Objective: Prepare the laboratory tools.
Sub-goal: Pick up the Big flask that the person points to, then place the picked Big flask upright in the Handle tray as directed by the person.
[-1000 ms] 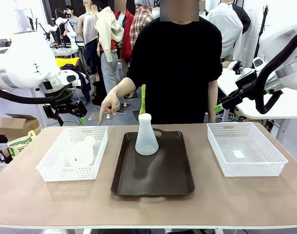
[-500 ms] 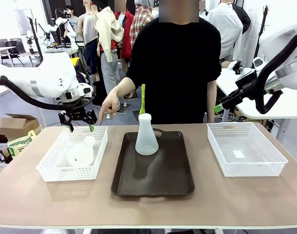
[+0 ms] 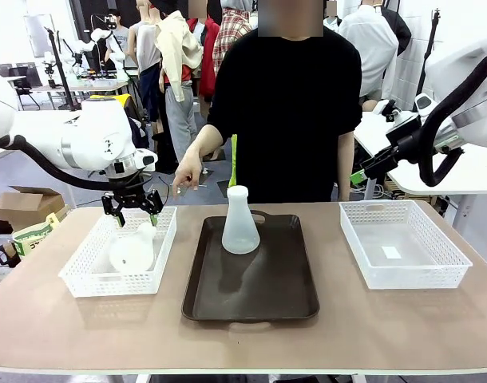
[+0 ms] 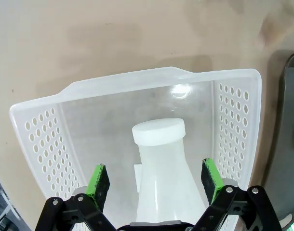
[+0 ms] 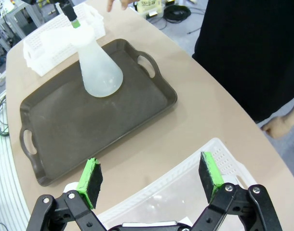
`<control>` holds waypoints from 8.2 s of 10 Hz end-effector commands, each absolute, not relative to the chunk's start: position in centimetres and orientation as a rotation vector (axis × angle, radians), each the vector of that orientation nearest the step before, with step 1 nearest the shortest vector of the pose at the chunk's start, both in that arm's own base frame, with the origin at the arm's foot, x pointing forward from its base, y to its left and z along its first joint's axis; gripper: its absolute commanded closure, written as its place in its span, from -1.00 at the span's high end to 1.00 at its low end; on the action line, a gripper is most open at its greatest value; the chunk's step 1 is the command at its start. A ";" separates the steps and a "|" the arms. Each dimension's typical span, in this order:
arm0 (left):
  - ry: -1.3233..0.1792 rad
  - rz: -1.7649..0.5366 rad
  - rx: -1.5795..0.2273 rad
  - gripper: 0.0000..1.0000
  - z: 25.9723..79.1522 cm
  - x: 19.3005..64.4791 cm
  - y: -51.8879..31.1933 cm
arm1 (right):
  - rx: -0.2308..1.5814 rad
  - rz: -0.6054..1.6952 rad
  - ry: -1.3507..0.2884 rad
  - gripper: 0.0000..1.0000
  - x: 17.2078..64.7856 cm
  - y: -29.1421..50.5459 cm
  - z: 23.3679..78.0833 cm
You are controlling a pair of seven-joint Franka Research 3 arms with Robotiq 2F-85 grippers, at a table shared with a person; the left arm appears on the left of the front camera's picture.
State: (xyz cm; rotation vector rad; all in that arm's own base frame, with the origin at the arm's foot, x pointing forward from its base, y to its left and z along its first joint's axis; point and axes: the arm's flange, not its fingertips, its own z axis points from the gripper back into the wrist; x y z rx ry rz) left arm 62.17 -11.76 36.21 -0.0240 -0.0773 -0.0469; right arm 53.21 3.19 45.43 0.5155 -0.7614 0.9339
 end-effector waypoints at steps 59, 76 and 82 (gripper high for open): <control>-0.148 -0.101 -0.052 -1.00 40.2 56.0 -11.4 | 0.508 0.930 -0.743 1.00 53.1 3.2 45.5; -0.232 -0.173 -0.072 -1.00 44.0 53.7 -12.1 | 0.508 0.930 -0.743 1.00 53.1 3.2 45.5; -0.400 -0.259 -0.071 -1.00 48.1 49.5 -12.3 | 0.508 0.930 -0.743 1.00 53.1 3.2 45.5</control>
